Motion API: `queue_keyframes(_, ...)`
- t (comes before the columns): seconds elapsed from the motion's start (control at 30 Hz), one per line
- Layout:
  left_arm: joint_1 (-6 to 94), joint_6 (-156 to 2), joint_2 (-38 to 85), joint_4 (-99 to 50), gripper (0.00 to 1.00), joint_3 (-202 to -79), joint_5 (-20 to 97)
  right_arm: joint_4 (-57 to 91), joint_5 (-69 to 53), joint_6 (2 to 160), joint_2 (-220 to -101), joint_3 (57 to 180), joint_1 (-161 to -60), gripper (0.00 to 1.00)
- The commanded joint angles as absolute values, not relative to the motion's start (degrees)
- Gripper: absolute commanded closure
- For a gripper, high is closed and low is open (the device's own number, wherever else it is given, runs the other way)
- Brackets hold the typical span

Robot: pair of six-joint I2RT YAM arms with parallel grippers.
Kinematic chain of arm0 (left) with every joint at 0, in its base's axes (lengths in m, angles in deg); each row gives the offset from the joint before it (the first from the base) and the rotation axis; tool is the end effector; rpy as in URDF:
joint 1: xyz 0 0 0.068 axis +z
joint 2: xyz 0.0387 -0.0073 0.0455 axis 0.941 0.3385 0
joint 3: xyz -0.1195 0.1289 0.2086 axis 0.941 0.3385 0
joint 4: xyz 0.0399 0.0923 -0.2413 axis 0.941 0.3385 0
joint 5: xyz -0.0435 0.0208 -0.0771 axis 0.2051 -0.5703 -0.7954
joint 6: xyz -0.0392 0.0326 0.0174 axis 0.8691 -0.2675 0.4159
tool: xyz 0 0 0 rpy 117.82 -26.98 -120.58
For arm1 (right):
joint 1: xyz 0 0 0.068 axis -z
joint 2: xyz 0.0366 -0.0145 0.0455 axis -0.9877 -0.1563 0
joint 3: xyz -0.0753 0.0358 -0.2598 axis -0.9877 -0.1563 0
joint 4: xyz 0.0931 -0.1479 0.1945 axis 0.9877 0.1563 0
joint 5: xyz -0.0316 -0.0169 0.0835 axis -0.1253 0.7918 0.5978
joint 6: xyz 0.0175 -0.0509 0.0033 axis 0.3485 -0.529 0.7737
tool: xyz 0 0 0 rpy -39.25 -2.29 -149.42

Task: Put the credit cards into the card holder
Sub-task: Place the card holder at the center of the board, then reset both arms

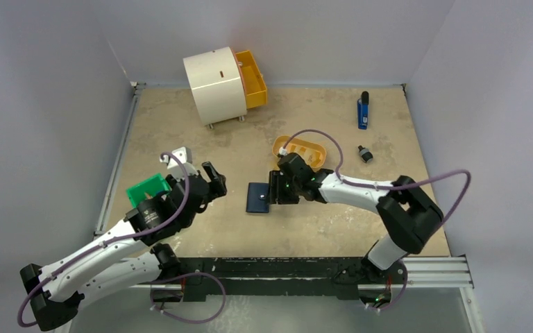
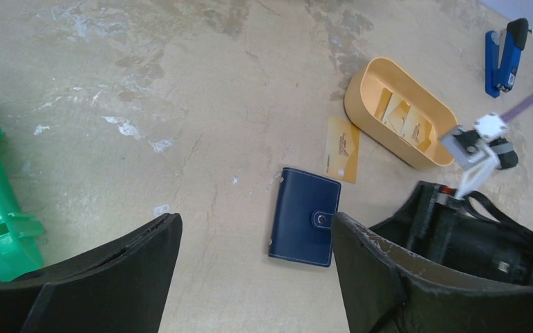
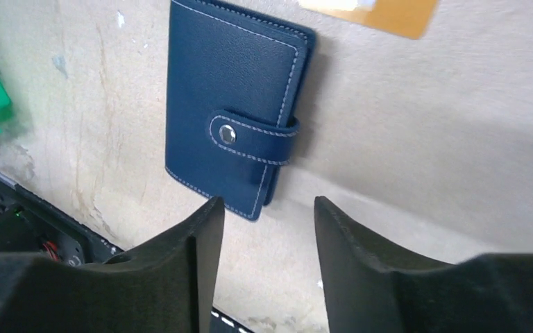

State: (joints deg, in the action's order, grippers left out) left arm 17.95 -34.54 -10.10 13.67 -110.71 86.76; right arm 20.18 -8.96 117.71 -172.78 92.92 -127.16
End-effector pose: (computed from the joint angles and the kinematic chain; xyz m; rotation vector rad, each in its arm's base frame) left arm 0.1108 -0.1056 0.2923 -0.4189 2.0114 -0.3944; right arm 0.2249 0.2399 0.1736 -0.1159 2.5575 0.8131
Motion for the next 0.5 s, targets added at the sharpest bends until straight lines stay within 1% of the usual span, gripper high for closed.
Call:
queue_keyframes(0.0, 17.83, -27.74, -11.64, 14.42, 0.21, -111.01, 94.14, 29.05, -19.35, 115.89, -162.58, 96.58, -125.68, 0.43)
queue_keyframes(0.1, 17.88, -12.44, -11.67, 20.09, 0.15, -110.58, 99.95, 33.0, -24.61, 114.91, -155.52, 97.1, -123.74, 0.37)
queue_keyframes(0.23, 17.9, -3.37, -9.16, 23.86, 0.12, -110.59, 100.17, 38.77, -35.45, 114.2, -146.73, 99.63, -123.25, 0.29)
queue_keyframes(0.27, 17.92, -2.5, -7.74, 24.87, 0.12, -111.38, 99.75, 39.08, -37.36, 113.26, -144.72, 99.92, -123.28, 0.22)
queue_keyframes(0.3, 17.92, -2.43, -6.16, 25.73, 0.12, -112.55, 99.2, 39.01, -39.06, 112.37, -142.84, 100.19, -123.28, 0.1)
queue_keyframes(0.33, 17.92, -3.13, -4.25, 26.42, 0.12, -114.27, 98.52, 38.83, -40.46, 111.95, -140.79, 100.48, -123.28, 0.02)
queue_keyframes(0.47, 17.92, -13.45, 4.82, 28.44, 0.11, -125.29, 96.25, 33.32, -46.46, 109.64, -131.83, 99.36, -123.27, 0.01)
